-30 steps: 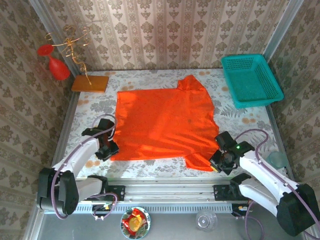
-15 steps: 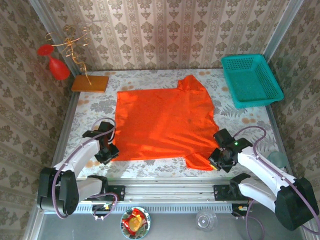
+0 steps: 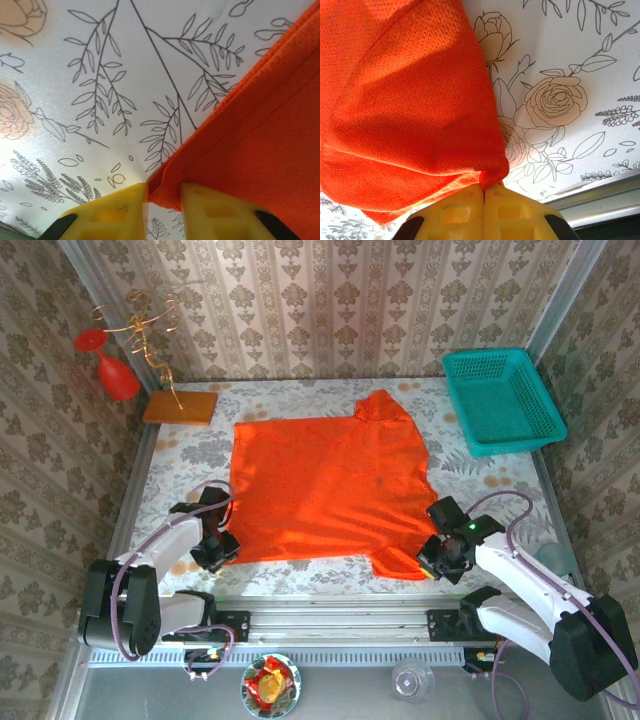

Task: Fold the inside-out t-shirt
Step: Fold the T-shirt at the center of the table.

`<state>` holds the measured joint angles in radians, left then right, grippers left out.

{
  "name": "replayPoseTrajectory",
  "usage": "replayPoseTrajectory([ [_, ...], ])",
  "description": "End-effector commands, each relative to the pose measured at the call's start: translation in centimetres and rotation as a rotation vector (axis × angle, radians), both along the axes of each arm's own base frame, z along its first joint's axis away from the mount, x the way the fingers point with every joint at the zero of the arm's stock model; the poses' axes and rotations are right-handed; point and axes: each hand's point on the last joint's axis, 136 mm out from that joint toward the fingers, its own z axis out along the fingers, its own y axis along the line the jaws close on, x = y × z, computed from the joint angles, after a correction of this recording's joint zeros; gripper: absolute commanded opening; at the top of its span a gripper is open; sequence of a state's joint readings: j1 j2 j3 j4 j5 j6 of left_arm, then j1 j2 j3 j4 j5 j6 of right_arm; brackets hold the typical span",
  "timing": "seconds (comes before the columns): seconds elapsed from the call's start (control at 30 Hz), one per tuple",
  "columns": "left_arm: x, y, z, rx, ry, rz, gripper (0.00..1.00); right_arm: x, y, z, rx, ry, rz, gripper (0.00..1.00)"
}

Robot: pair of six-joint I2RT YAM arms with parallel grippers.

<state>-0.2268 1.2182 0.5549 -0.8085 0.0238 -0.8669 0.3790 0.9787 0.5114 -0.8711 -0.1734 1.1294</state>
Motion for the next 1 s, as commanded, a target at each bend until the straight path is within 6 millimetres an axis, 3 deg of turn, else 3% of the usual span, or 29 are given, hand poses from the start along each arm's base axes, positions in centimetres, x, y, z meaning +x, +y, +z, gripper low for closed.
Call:
replayPoseTrajectory([
  [0.0,-0.2,0.3,-0.6,-0.002,0.008,-0.003,0.15,0.2,-0.6,1.0,-0.039,-0.02,-0.011,0.0],
  [0.17,0.8,0.2,1.4,-0.021,-0.056,-0.019,0.0,0.7,-1.8,3.3,-0.085,-0.094,-0.001,0.0],
  [0.33,1.3,-0.3,4.3,-0.052,-0.136,-0.026,0.0,0.3,-2.8,6.1,-0.097,-0.182,-0.02,0.0],
  [0.67,0.0,-0.9,8.5,-0.097,-0.225,-0.043,0.0,-1.6,-4.1,10.8,-0.079,-0.289,-0.059,0.0],
  [0.77,0.6,-1.3,9.3,-0.115,-0.254,-0.061,0.0,-0.7,-4.0,11.9,-0.075,-0.338,-0.055,0.0],
  [0.97,4.2,-2.1,10.0,-0.118,-0.304,-0.141,0.0,3.8,-2.5,12.2,-0.094,-0.393,0.023,0.0],
])
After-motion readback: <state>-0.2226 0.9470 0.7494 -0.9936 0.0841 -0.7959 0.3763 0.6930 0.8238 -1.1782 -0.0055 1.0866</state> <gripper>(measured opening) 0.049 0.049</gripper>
